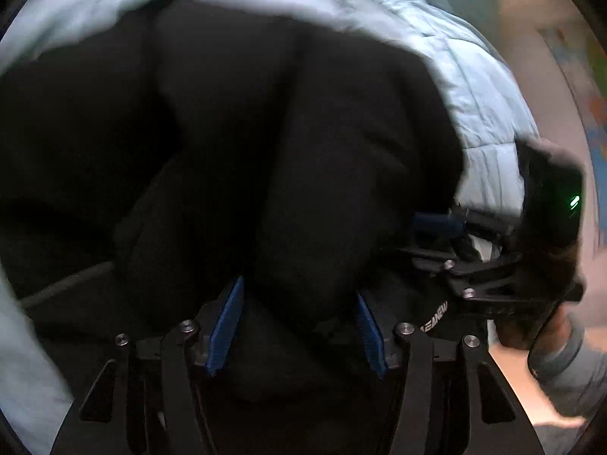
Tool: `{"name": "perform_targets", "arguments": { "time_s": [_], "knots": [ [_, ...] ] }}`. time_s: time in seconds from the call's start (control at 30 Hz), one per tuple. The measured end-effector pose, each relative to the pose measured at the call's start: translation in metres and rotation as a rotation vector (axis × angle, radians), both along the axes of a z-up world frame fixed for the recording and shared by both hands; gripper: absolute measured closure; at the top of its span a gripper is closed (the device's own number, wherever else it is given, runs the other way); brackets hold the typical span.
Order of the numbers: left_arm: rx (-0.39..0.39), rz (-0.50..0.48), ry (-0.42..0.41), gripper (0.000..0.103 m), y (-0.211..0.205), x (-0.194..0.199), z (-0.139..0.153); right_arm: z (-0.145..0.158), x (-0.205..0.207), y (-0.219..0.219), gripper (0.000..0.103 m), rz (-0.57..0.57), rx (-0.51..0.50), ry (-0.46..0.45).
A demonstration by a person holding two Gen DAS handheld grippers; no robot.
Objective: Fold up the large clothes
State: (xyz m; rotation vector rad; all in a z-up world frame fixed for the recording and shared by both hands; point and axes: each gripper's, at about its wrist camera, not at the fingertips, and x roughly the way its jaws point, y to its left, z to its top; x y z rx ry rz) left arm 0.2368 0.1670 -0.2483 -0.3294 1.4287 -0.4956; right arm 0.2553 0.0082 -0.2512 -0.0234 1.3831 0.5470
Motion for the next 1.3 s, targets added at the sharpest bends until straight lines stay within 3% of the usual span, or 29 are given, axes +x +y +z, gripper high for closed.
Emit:
{"name": "perform_targets", "arguments": {
  "time_s": [0.07,0.23,0.37,0.43,0.5,0.57,0.67,0.83,0.97,1.1,1.3],
  "knots": [
    [0.016,0.024,-0.027,0.048,-0.001,-0.001,0.004,-0.001,0.001,-0.001,0.054,-0.051,0.005,-0.009],
    [0.007,0.017,-0.096,0.047,0.004,-0.017,0.039,0.032,-0.013,-0.008,0.051,-0.028,0.021,-0.066],
    [-0.128,0.054,-0.151,0.047,0.021,-0.042,0.066,0.074,-0.044,-0.009,0.047,0.001,0.068,-0.169],
    [-0.122,0.083,-0.137,0.047,0.024,-0.043,0.058,0.068,-0.048,-0.001,0.047,0.023,0.029,-0.171],
    [-0.049,0.109,-0.066,0.047,0.023,-0.037,0.03,0.038,-0.041,0.011,0.047,0.033,-0.054,-0.124],
    [-0.043,0.124,-0.004,0.051,0.021,-0.034,0.006,0.004,-0.036,0.013,0.048,0.012,-0.063,-0.047],
    [-0.052,0.134,-0.042,0.051,0.026,-0.044,0.023,0.019,-0.04,0.005,0.048,-0.013,-0.031,-0.048],
    [-0.036,0.192,-0.08,0.051,0.056,-0.096,0.069,0.061,-0.078,-0.023,0.047,-0.017,-0.026,-0.12],
    [0.004,0.28,-0.078,0.051,0.095,-0.152,0.086,0.069,-0.116,-0.06,0.047,-0.075,-0.054,-0.119],
    [0.026,0.388,-0.009,0.048,0.135,-0.201,0.086,0.062,-0.145,-0.101,0.046,-0.168,-0.067,-0.071],
    [-0.013,0.58,0.11,0.039,0.177,-0.281,0.062,0.051,-0.189,-0.155,0.046,-0.26,-0.114,-0.011]
  ]
}}
